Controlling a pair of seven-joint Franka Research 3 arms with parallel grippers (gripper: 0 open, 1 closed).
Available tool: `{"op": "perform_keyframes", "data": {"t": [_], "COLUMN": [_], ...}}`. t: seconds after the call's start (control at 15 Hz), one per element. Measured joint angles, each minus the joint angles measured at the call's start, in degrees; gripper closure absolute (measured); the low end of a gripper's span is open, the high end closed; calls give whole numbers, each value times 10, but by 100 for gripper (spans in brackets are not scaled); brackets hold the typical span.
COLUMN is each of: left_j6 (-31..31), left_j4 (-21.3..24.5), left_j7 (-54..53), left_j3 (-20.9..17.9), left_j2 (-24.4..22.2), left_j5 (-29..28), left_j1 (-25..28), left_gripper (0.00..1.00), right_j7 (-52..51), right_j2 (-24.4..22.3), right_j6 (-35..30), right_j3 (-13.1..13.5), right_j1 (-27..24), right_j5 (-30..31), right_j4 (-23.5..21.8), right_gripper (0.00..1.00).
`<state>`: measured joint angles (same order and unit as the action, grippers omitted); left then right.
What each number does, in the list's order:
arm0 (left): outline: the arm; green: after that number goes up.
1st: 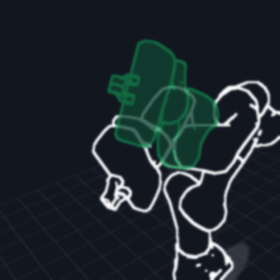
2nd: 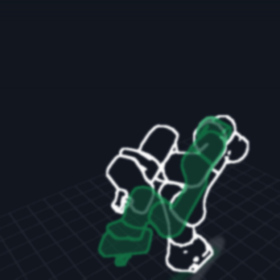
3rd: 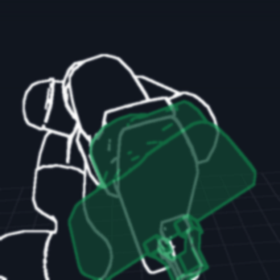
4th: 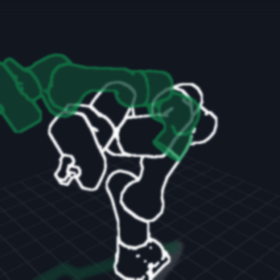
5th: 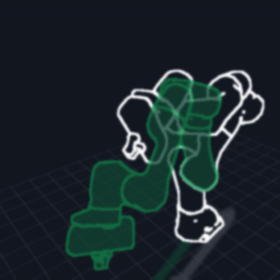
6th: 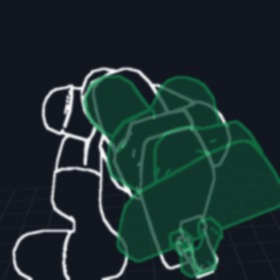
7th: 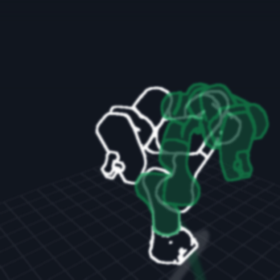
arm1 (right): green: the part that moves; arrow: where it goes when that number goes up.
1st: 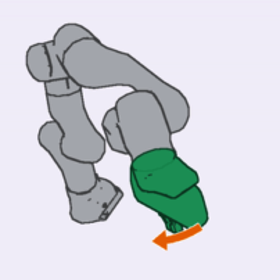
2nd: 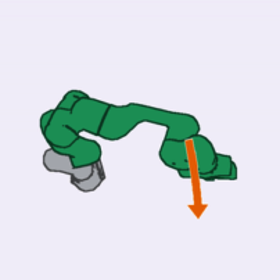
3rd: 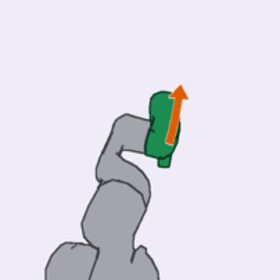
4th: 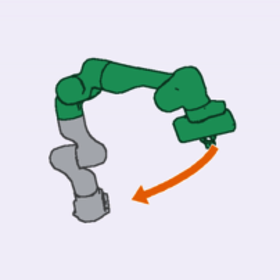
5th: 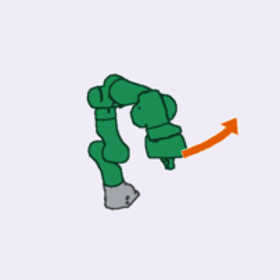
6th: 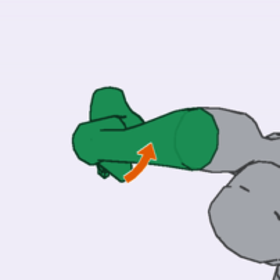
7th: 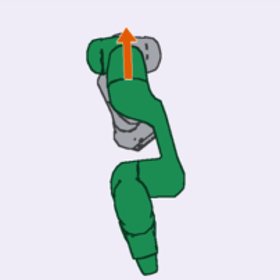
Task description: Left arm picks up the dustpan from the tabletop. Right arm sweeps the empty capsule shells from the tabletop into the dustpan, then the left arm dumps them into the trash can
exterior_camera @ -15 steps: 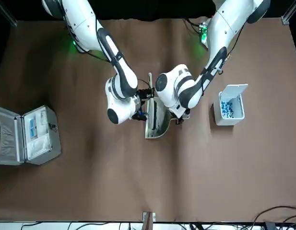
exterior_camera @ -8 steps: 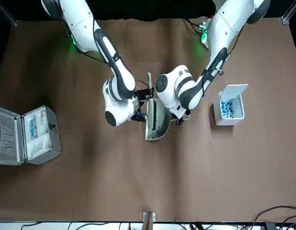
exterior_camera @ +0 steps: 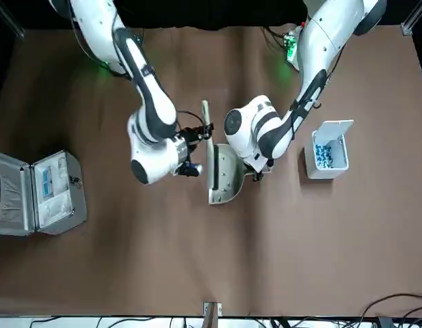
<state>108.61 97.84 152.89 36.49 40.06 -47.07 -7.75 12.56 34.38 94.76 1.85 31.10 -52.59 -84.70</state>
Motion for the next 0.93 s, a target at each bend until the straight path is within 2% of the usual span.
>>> {"op": "perform_keyframes", "data": {"t": [0.2,0.27,0.6,0.8,0.93], "left_j6": [19,31,40,40,40], "left_j4": [-4,-19,-81,-108,-119], "left_j7": [-2,-17,-96,-140,-174], "left_j3": [3,9,14,21,47], "left_j2": [0,0,0,0,-1], "left_j5": [14,50,147,190,215], "left_j1": [16,33,54,68,100], "left_gripper": [67,67,67,67,67], "right_j7": [0,1,0,-2,-11], "right_j2": [-52,-78,-104,-118,-138], "right_j6": [-18,-39,-85,-82,-57], "right_j3": [4,6,8,8,9], "right_j1": [-23,-39,-82,-99,-111], "right_j5": [96,150,263,301,311], "right_j4": [1,1,-9,-48,-100], "right_gripper": [74,74,74,74,74]}}
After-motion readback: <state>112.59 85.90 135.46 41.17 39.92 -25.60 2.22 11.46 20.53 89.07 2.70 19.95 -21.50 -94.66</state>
